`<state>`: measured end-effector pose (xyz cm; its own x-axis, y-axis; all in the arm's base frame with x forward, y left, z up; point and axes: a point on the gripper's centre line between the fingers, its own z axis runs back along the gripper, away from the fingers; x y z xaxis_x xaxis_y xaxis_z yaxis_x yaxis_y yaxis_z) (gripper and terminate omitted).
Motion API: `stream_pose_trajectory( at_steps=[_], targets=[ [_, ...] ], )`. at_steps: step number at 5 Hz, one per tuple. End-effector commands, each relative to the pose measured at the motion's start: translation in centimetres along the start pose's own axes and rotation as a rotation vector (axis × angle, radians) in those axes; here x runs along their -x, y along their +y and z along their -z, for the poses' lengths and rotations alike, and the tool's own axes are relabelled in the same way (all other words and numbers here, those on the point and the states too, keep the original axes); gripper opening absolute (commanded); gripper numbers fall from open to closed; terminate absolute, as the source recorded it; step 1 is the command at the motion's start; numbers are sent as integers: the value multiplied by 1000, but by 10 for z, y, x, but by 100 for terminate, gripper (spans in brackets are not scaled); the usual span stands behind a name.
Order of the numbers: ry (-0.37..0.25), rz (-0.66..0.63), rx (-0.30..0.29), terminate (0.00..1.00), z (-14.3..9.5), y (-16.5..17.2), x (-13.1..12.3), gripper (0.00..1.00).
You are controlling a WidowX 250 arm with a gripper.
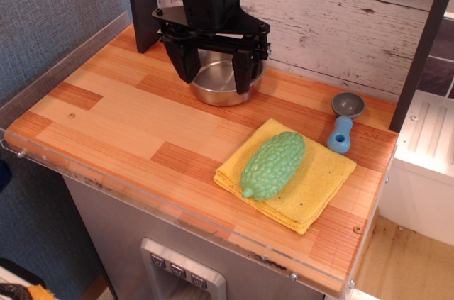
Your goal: Put the food in the pan
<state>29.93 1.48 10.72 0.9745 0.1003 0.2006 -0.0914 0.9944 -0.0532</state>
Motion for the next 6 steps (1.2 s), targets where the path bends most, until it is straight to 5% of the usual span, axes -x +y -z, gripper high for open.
stream_pose_trajectory(
  at_steps=[1, 3, 6],
  targets=[
    [0, 0, 0, 0, 0, 0, 0, 100],
    [88, 24, -23, 0, 43, -40, 26, 100],
    [115, 18, -61, 0, 68, -52, 29, 100]
  ],
)
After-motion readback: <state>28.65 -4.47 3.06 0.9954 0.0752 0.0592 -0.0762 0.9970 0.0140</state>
